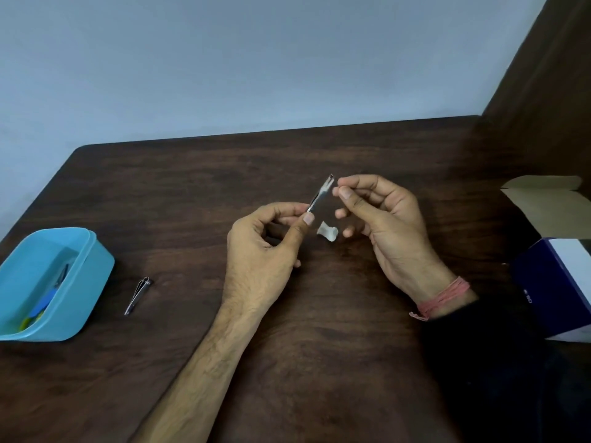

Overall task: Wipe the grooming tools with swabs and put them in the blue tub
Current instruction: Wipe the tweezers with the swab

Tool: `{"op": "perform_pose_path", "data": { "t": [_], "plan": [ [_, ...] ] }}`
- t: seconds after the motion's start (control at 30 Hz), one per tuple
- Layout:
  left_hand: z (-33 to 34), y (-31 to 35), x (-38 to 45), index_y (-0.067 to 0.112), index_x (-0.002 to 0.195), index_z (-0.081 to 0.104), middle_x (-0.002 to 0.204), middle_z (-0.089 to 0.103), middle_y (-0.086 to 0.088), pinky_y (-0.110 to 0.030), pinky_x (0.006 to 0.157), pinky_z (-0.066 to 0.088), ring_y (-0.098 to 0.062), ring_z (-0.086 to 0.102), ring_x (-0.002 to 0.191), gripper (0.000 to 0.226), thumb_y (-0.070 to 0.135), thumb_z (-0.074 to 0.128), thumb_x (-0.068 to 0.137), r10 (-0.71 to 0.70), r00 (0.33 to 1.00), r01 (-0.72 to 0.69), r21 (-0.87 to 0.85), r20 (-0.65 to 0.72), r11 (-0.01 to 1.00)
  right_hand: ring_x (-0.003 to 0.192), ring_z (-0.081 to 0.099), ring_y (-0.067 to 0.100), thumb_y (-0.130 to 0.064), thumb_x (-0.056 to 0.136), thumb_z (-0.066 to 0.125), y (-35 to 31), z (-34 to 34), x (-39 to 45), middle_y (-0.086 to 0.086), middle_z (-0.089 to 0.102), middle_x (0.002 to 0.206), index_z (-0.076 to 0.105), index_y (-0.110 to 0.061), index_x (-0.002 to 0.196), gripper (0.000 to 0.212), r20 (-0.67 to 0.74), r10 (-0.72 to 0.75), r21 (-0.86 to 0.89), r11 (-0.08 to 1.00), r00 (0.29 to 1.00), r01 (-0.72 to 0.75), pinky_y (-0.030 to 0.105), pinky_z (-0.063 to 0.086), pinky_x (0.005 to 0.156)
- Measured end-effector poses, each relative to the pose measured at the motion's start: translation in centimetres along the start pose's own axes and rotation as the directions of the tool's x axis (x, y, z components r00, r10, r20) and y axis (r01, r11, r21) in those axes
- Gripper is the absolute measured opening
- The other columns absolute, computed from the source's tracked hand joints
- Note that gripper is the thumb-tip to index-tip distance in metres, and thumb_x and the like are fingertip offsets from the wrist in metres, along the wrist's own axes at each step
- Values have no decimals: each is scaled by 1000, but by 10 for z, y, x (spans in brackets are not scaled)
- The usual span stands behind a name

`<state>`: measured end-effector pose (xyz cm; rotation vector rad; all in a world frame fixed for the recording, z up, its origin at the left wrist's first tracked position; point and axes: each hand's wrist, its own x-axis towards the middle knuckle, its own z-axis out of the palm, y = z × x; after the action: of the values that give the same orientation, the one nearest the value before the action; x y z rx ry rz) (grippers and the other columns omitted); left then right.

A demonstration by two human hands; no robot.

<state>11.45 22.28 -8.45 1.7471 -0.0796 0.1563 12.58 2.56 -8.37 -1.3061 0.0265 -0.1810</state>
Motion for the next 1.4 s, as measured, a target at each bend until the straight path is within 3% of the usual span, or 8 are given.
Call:
{"op": "perform_pose_path", "data": {
  "t": [0.1, 0.23, 0.47, 0.63, 0.73, 0.83, 1.03, 1.4],
  "plan": [
    [-1, 0, 1, 29, 106, 87, 89, 77, 7, -36, 56, 64, -5, 66, 63, 8, 27, 85, 98, -26, 999, 25, -35, -41, 999, 73, 69, 11, -8, 101, 80, 4, -3, 1, 10, 80, 101, 80, -14, 107, 9, -71, -117, -225, 969, 991, 98, 24, 53, 51],
    [2, 0, 0, 30, 105, 87, 86, 76, 8, -35, 55, 64, -6, 66, 65, 8, 27, 86, 98, -11, 999, 10, -14, -35, 1000, 72, 67, 12, -24, 94, 88, 6, -8, -5, -13, 79, 95, 82, -29, 102, 11, 35, -245, -644, 736, 969, 209, 24, 52, 64],
    [1, -1, 1, 30, 105, 86, 85, 77, 10, -34, 55, 63, -5, 69, 67, 7, 28, 86, 98, -8, 1000, 8, -11, -30, 1000, 86, 52, -4, -40, 81, 93, 15, -4, -7, -15, 66, 96, 82, -33, 104, 26, 203, -232, -829, 476, 951, 294, 11, 38, 78],
    [1, -2, 0, 32, 105, 86, 89, 77, 8, -34, 55, 64, -6, 69, 69, 8, 29, 86, 98, -7, 1000, 7, 2, -27, 1000, 73, 66, 12, -20, 90, 91, 11, -7, -4, -8, 73, 89, 85, -28, 96, 11, 178, -254, -724, 620, 951, 301, 26, 53, 72],
    [1, -2, 0, 31, 106, 86, 90, 78, 4, -35, 55, 64, -6, 68, 67, 8, 29, 85, 99, -8, 1000, 8, 6, -30, 1000, 74, 74, 12, -12, 94, 88, 4, -9, -1, 0, 80, 89, 85, -19, 111, 19, 43, -173, -474, 864, 984, 172, 27, 60, 64],
    [1, -2, 0, 31, 106, 86, 93, 78, 4, -34, 55, 64, -6, 69, 68, 8, 28, 85, 98, -5, 1000, 5, 15, -26, 1000, 73, 76, 16, -3, 93, 85, -2, -7, -1, 10, 83, 93, 75, -8, 122, 31, -8, -80, -178, 981, 997, 77, 28, 65, 66],
    [1, -2, 0, 32, 106, 86, 95, 79, 3, -35, 55, 64, -8, 71, 74, 9, 28, 86, 98, 14, 1000, -14, 25, -4, 1000, 77, 82, 22, 1, 85, 89, -7, -4, -3, 17, 84, 96, 66, -7, 103, 30, -102, 15, -7, 1000, 995, -16, 26, 67, 71],
    [2, -5, 1, 35, 102, 86, 90, 80, 6, -52, 62, 68, -21, 74, 76, 10, 28, 88, 96, 33, 999, -35, 103, 22, 994, 100, 84, 25, -2, 91, 84, -13, -4, -4, 14, 85, 107, 78, -8, 118, 28, 11, 50, 7, 999, 999, -50, 27, 67, 82]
  ]
}}
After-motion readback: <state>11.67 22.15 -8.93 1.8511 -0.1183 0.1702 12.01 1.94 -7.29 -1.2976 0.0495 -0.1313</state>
